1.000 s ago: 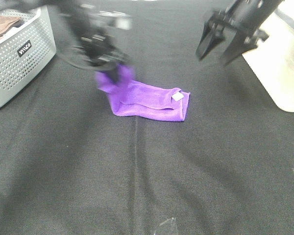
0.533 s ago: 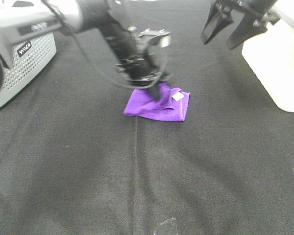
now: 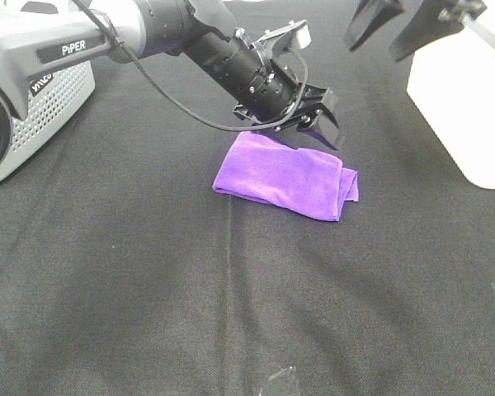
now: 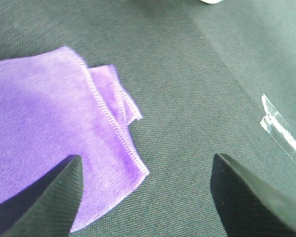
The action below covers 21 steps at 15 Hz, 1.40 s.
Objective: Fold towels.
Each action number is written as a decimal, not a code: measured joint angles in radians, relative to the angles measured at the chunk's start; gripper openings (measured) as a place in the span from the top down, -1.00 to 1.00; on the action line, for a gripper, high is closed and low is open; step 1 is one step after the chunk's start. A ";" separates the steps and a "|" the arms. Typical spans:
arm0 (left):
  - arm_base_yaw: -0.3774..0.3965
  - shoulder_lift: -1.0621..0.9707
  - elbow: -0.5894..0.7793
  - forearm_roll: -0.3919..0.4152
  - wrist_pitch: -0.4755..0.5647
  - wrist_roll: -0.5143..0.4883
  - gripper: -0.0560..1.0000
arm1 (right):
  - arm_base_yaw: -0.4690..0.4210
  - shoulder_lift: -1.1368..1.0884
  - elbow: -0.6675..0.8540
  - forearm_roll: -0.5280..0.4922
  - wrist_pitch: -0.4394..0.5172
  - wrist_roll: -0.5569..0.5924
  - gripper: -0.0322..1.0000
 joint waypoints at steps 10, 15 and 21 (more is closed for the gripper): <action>0.169 -0.227 -0.002 0.645 0.244 -0.307 -0.38 | 0.000 -0.110 0.000 -0.177 0.002 0.106 -0.42; 0.406 -0.563 0.178 0.631 0.241 -0.350 -0.38 | -0.001 -0.375 0.163 -0.300 0.002 0.156 -0.42; 0.616 -1.299 0.928 0.647 0.245 -0.311 -0.38 | -0.001 -0.932 0.606 -0.296 0.003 0.228 -0.42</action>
